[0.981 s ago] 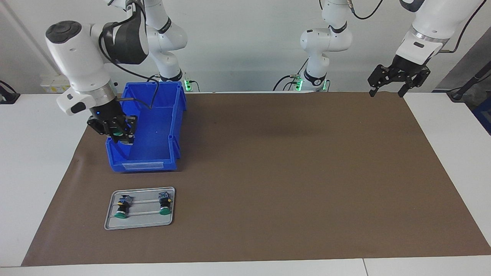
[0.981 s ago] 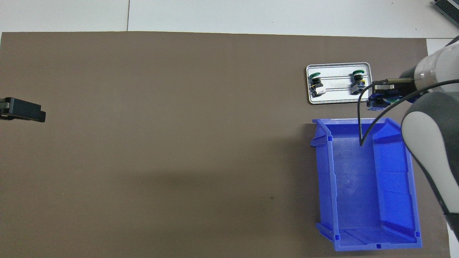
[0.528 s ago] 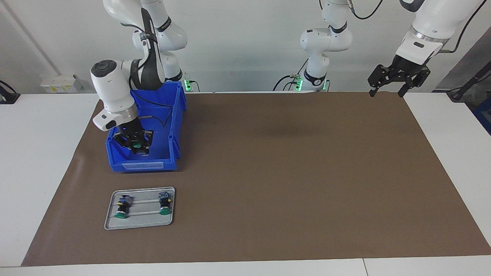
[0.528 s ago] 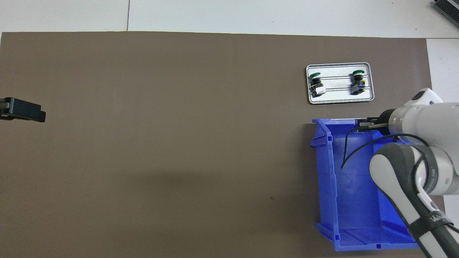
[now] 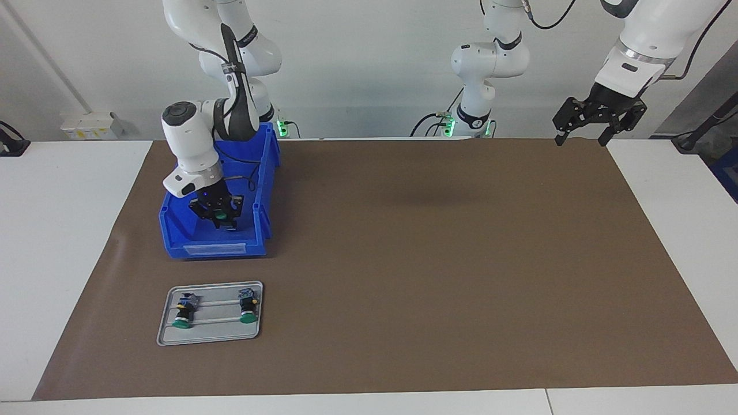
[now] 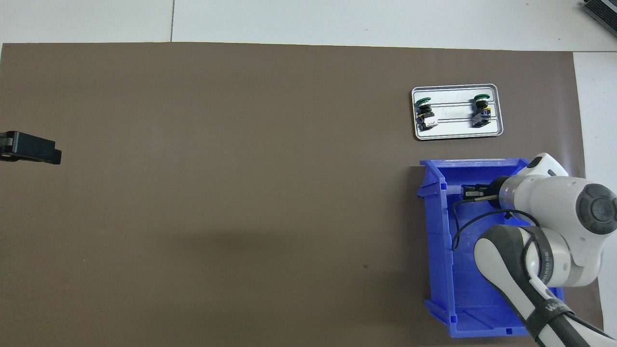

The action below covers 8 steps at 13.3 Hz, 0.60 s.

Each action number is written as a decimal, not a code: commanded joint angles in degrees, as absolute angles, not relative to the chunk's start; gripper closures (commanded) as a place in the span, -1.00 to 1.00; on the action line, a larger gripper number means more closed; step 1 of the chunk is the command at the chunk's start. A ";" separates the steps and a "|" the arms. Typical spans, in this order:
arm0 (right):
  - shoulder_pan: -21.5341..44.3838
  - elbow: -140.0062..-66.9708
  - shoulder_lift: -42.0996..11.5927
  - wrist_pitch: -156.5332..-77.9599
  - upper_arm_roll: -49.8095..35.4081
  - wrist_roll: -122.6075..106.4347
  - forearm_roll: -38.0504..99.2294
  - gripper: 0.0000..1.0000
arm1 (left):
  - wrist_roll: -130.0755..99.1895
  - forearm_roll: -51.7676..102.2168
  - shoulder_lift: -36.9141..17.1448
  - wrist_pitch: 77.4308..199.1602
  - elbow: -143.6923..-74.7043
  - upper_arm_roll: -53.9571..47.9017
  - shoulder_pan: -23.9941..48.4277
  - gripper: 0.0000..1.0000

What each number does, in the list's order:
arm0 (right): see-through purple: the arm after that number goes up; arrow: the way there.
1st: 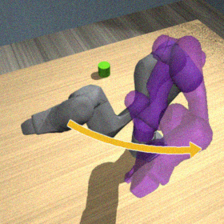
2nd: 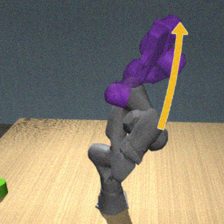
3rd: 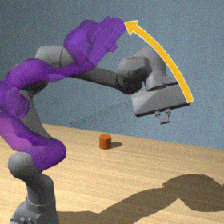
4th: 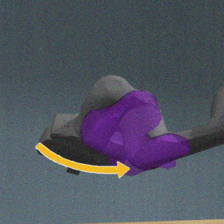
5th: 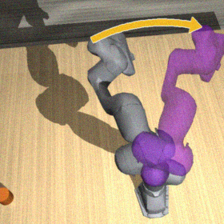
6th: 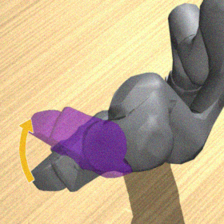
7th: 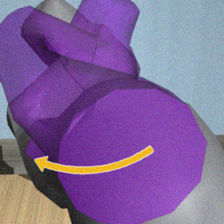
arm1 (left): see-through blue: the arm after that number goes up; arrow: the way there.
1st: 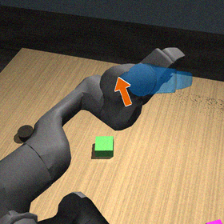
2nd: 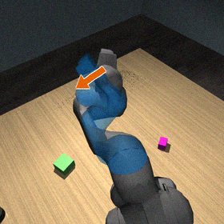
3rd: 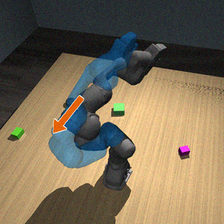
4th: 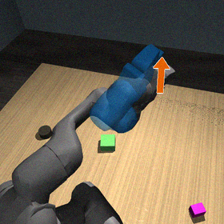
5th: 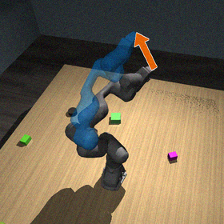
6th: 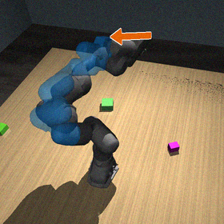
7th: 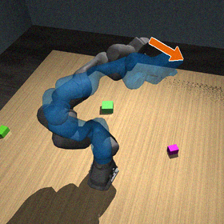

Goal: Place and press button with both arms
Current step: 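Lower the button into the blue bin and open the right gripper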

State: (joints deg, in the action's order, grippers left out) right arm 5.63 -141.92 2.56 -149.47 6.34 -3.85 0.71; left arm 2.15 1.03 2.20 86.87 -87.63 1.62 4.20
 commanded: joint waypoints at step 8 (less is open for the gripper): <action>5.45 -118.87 4.75 -124.06 6.50 -1.16 1.50 -1.00 | 2.64 0.62 3.69 86.57 -89.21 2.20 4.75 -1.00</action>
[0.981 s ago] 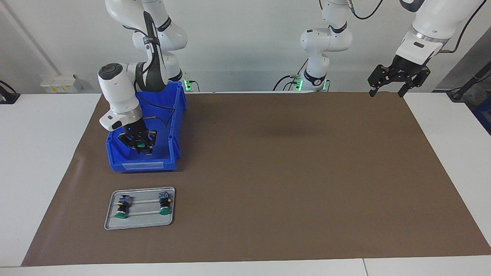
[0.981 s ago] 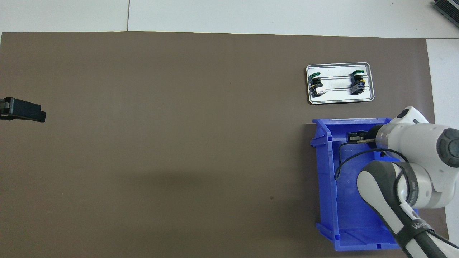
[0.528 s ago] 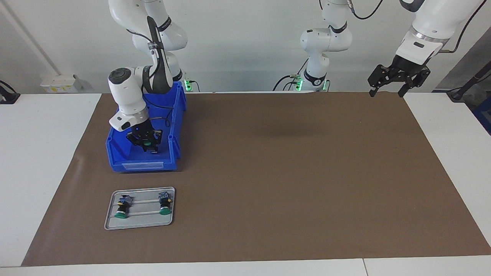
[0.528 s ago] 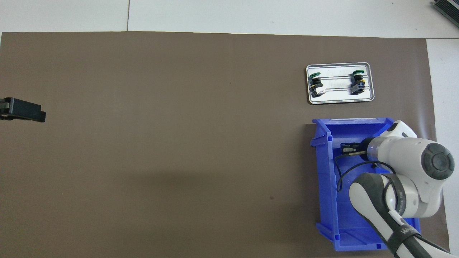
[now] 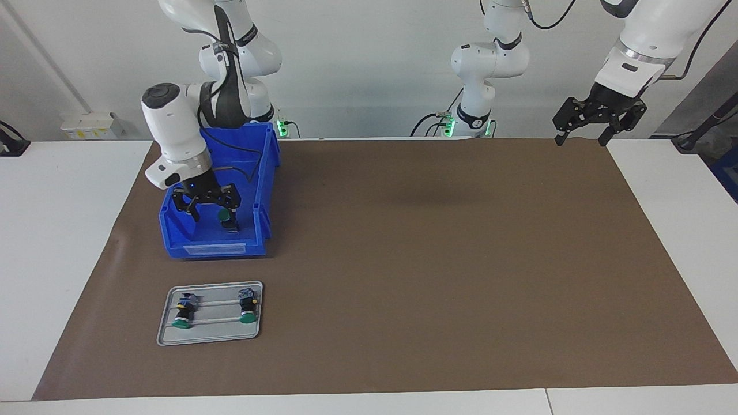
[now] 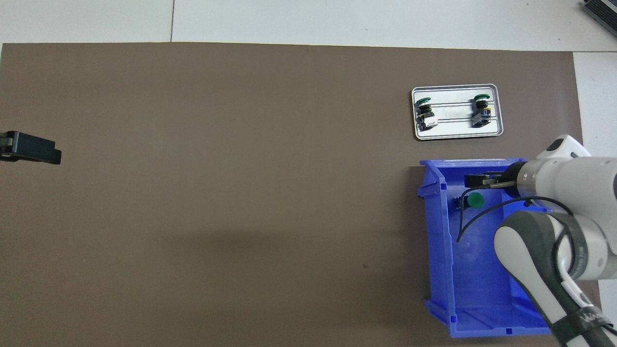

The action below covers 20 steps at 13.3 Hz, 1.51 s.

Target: Place and press button with both arms

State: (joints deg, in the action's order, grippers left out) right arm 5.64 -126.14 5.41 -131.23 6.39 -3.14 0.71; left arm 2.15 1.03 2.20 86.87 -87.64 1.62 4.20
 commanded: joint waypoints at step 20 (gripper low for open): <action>4.92 -85.27 -2.11 -86.58 6.24 2.28 -2.38 -1.00 | 2.64 0.62 3.69 86.57 -89.21 2.20 4.75 -1.00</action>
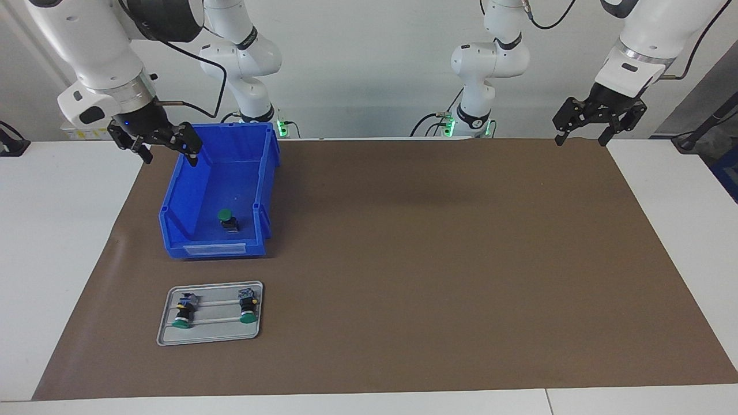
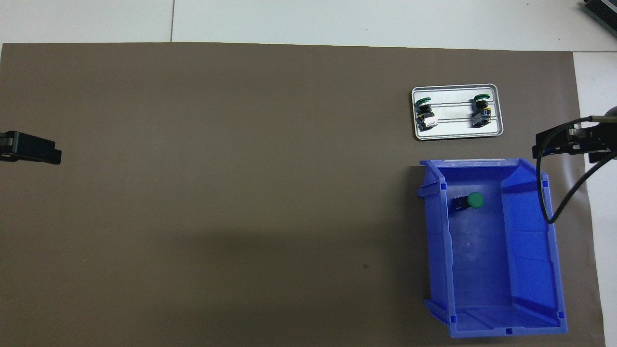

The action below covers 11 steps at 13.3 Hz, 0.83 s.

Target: Place and press button with both arms

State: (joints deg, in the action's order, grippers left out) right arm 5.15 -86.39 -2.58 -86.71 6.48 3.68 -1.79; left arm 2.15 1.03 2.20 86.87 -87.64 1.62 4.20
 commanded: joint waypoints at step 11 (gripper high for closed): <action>5.54 -86.66 -0.26 -84.28 6.24 -0.08 -2.99 -1.00 | 2.64 0.62 3.69 86.57 -89.21 2.20 4.75 -1.00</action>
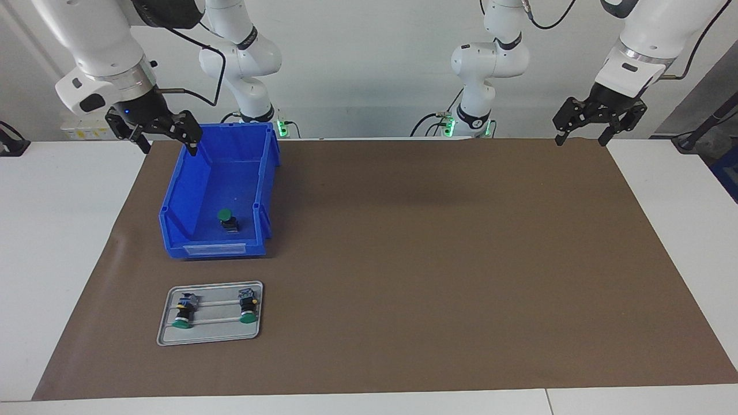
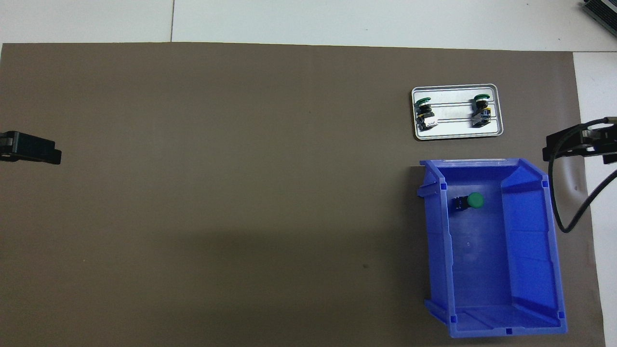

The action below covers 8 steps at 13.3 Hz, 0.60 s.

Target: Place and press button with both arms

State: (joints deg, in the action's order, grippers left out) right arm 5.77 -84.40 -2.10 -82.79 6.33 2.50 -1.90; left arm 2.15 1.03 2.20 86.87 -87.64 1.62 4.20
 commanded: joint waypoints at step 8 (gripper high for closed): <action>5.28 -89.74 2.81 -83.75 6.59 -0.79 -2.99 -1.00 | 2.64 0.62 3.69 86.57 -89.21 2.20 4.75 -1.00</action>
